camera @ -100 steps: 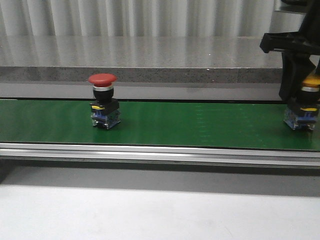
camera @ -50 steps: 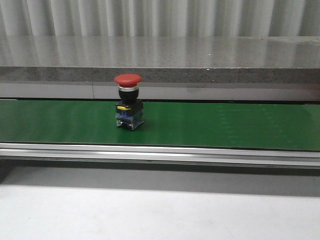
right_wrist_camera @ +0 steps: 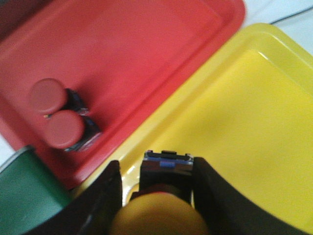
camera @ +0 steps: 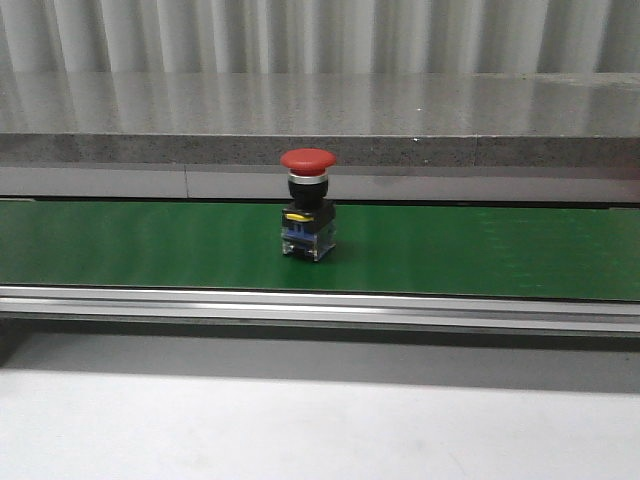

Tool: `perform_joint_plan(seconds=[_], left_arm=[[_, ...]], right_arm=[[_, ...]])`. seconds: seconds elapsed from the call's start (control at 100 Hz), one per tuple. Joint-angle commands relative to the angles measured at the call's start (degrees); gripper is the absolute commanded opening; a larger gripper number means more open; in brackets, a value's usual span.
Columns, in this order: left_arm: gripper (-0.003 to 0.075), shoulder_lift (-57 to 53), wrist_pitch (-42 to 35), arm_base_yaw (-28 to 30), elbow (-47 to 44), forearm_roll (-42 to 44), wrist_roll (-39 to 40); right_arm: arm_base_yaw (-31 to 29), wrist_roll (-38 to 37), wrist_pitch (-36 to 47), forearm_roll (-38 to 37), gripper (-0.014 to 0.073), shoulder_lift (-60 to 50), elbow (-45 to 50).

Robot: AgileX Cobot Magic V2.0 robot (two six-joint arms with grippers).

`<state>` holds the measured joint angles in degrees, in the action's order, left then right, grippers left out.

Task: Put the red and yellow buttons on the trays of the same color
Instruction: 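Lower the yellow button into the yellow tray and open the right gripper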

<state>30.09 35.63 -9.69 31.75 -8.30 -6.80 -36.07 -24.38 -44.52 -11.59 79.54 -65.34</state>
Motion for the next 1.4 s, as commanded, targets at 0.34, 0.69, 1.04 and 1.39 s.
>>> perform_joint_plan(seconds=[0.34, 0.69, 1.04, 1.39], left_arm=[[-0.002, 0.21, -4.04, -0.56, 1.54, -1.09, -0.11], [-0.002, 0.21, -4.04, -0.56, 1.54, -1.09, -0.11], [-0.002, 0.21, -4.04, -0.56, 1.54, -1.09, -0.11], [-0.002, 0.21, -4.04, -0.56, 1.54, -1.09, -0.11]], right_arm=[[-7.15, -4.27, 15.03, -1.15, 0.0153, 5.82, 7.53], [-7.15, -4.86, 18.31, -0.97, 0.0193, 11.91, 7.53], [-7.15, -6.96, 19.09, -0.97, 0.0493, 13.92, 7.53], [-6.97, -6.88, 14.2, -1.23, 0.0491, 4.65, 7.53]])
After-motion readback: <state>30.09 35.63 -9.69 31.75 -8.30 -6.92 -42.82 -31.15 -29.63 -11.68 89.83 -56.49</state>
